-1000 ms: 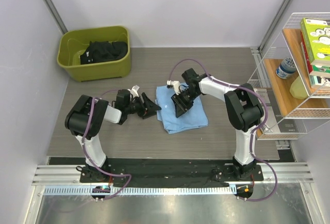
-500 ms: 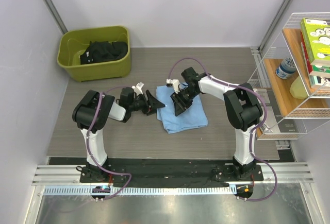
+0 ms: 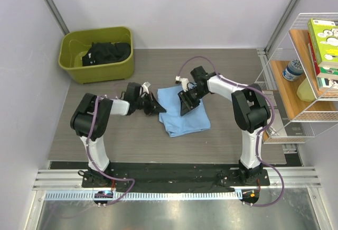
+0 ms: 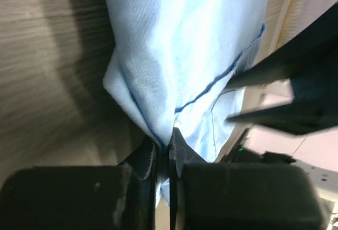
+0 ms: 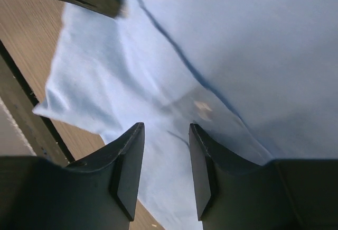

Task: Fold and stack the long sleeve shirts
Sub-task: Fold the shirt

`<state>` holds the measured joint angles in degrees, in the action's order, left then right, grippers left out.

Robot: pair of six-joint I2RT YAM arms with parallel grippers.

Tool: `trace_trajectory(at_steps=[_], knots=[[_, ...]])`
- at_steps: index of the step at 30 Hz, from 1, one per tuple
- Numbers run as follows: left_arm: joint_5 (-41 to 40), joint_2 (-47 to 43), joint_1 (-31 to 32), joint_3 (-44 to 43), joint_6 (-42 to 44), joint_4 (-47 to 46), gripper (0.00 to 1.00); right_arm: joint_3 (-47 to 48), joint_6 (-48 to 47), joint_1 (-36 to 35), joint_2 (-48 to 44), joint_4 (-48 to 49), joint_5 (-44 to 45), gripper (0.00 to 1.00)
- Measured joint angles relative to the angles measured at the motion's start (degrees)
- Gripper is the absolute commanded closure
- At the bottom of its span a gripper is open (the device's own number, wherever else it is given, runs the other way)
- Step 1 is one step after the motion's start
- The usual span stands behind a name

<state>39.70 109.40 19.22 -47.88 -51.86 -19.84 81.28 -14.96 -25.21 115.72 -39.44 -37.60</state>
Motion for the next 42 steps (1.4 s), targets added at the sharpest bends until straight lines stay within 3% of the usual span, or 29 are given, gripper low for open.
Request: trace_trajectory(at_steps=[6,10,13,18,22,26,33,36,39,40,42], knots=[[-8.1,-6.1,-1.5,-15.1,17.9,37.9,1.00,-0.7,1.6,8.9,-3.5,-1.3,-2.2,0.54],[-19.9,-11.3,-3.0,-26.1,27.6,61.3,1.00,-1.4,1.6,14.4,-7.4,-2.4,-2.8,0.53],[-27.3,-13.7,-3.4,-34.9,33.2,72.0,1.00,-2.8,1.5,15.9,-9.1,-2.9,-3.7,0.53],[-43.3,-13.8,-1.0,-56.9,45.7,87.1,1.00,-5.2,1.4,16.1,-9.4,-3.6,-5.0,0.53],[-56.1,-10.0,7.3,-69.0,52.7,91.7,1.00,-6.1,1.3,16.7,-9.4,-4.1,-5.7,0.53],[-63.6,-3.9,18.0,-66.5,56.5,92.3,1.00,-6.3,1.4,18.4,-9.4,-4.3,-6.4,0.53],[-62.5,22.2,26.8,-66.4,52.2,92.7,1.00,-8.0,2.1,23.0,-9.4,-4.5,-7.8,0.53],[-62.6,26.9,28.8,-67.8,50.3,93.6,0.99,-8.9,2.0,24.3,-9.4,-5.2,-7.9,0.53],[-59.4,26.8,29.9,-72.0,47.4,93.7,0.90,-10.2,1.8,24.8,-10.4,-6.0,-8.0,0.50],[-58.1,26.9,30.1,-73.6,46.3,92.9,0.82,-10.6,1.8,24.8,-10.9,-6.2,-8.2,0.48],[-56.0,26.9,30.5,-76.5,45.2,92.0,0.56,-11.1,1.8,24.7,-11.6,-6.7,-8.5,0.46]])
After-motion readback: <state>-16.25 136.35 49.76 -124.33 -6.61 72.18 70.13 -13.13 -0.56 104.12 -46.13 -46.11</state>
